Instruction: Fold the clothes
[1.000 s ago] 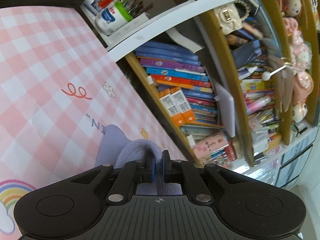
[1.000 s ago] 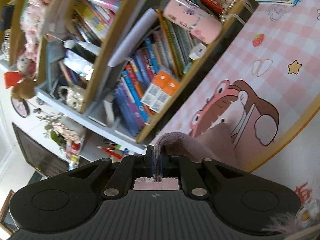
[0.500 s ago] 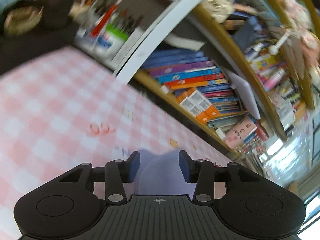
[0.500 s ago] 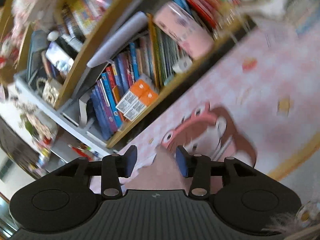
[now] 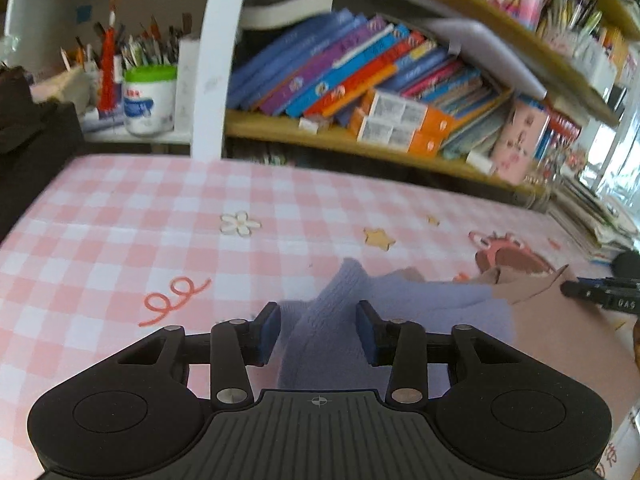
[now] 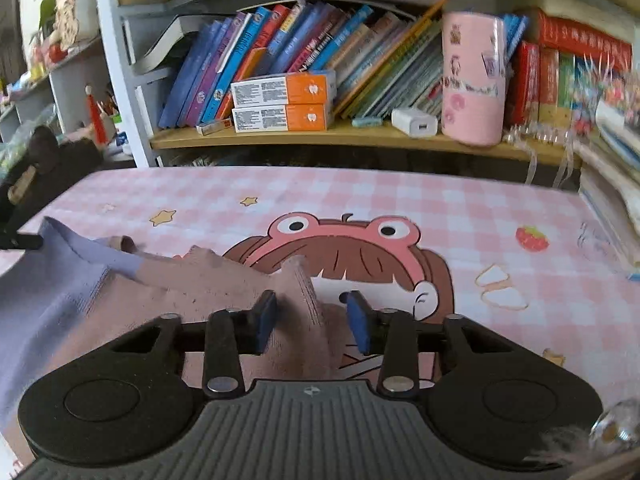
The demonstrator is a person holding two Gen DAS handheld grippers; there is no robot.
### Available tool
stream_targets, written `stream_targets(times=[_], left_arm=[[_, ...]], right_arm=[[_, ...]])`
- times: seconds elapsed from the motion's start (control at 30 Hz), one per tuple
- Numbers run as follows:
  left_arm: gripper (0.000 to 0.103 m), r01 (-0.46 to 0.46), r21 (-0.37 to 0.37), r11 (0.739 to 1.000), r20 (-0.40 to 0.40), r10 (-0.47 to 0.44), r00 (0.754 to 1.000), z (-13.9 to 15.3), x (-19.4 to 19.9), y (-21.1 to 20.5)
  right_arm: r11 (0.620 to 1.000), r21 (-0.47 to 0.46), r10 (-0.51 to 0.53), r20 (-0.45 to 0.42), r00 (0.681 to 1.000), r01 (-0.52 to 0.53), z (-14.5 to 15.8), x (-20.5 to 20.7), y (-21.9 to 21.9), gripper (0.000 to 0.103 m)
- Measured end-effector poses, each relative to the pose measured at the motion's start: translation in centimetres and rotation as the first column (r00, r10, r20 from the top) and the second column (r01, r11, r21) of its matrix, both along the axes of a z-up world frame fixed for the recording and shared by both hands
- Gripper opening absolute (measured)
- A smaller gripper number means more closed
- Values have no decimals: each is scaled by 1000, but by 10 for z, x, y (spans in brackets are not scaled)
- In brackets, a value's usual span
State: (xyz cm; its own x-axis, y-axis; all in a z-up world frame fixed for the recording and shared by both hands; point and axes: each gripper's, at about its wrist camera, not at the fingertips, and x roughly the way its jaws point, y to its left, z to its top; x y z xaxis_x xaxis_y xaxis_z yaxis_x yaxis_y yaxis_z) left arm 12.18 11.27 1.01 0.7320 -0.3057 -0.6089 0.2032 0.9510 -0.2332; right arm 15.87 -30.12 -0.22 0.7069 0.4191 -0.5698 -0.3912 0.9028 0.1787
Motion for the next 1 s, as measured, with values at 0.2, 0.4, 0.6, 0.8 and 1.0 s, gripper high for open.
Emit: stream_targets(times=[0.2, 0.4, 0.6, 0.8, 1.0], left_arm=[[4, -11, -202, 979, 53, 22, 998, 7, -15, 23], [5, -53, -166, 985, -20, 50, 999, -15, -3, 22], [9, -55, -168, 984, -29, 51, 998, -18, -5, 26], [30, -51, -230, 972, -21, 47, 999, -12, -27, 38], [41, -73, -273, 959, -87, 51, 995, -25, -34, 42]], right_arm=[[971, 238, 19, 33, 999, -26, 14, -6, -30, 5], [987, 160, -1, -66, 998, 12, -13, 16, -22, 5], [973, 229, -6, -84, 996, 25, -15, 15, -32, 6], [960, 278, -7, -129, 992, 43, -11, -6, -54, 29], [952, 302, 21, -203, 979, 42, -18, -25, -62, 36]])
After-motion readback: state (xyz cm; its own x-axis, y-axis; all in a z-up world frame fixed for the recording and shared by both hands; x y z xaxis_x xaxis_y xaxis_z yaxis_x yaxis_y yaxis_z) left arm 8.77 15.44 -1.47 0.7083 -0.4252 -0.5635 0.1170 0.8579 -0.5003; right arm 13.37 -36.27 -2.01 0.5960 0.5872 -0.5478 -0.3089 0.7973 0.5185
